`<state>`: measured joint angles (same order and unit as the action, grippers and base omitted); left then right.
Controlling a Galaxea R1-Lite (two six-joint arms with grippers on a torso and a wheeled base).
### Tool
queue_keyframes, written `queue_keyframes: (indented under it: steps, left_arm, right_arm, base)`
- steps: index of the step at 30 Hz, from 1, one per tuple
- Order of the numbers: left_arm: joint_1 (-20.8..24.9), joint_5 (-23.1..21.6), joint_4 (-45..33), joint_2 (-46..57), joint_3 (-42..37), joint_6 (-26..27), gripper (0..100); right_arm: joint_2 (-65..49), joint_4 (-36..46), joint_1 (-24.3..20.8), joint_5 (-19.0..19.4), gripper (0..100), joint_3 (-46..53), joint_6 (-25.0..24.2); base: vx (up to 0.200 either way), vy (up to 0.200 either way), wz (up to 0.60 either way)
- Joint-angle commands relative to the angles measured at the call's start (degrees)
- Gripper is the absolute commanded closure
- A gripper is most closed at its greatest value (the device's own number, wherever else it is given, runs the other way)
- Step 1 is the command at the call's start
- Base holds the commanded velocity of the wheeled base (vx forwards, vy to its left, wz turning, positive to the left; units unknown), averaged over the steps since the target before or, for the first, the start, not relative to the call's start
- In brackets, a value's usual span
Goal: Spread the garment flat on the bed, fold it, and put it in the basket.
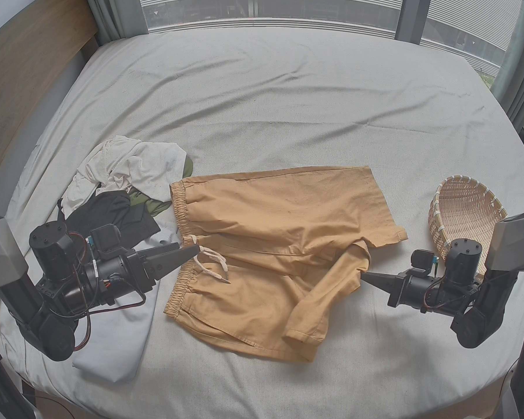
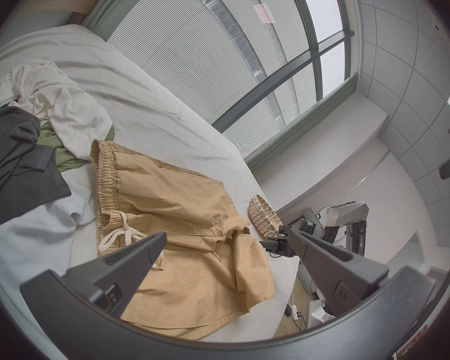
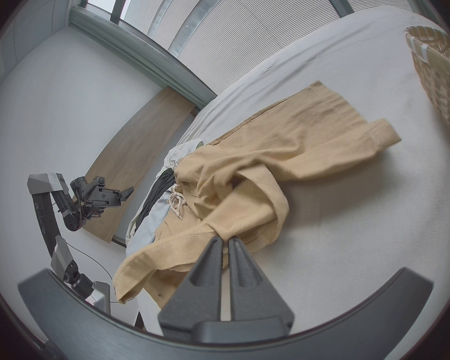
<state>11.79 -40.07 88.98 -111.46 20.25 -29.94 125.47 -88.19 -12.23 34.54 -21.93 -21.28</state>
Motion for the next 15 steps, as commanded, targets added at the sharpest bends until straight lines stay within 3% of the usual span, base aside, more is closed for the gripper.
queue_keyframes:
  steps: [1, 12, 13, 15]
  left_arm:
    - [0.0, 0.0, 0.1, -0.1, 0.0, 0.0, 0]
    - [0.0, 0.0, 0.1, -0.1, 0.0, 0.0, 0]
    - [0.0, 0.0, 0.1, -0.1, 0.0, 0.0, 0]
    - [0.0, 0.0, 0.1, -0.2, 0.0, 0.0, 0]
  right_arm:
    - [-0.7, 0.0, 1.2, 0.0, 100, 0.3, 0.1]
    - [2.5, 0.0, 4.5, 0.0, 100, 0.5, 3.9]
    - [2.5, 0.0, 4.6, 0.1, 0, 0.5, 4.1]
    - [2.4, 0.0, 4.7, 0.1, 0, 0.7, 4.1]
  base:
    - [0.000, 0.000, 0.00]
    - [0.000, 0.000, 0.00]
    - [0.000, 0.000, 0.00]
    - [0.000, 0.000, 0.00]
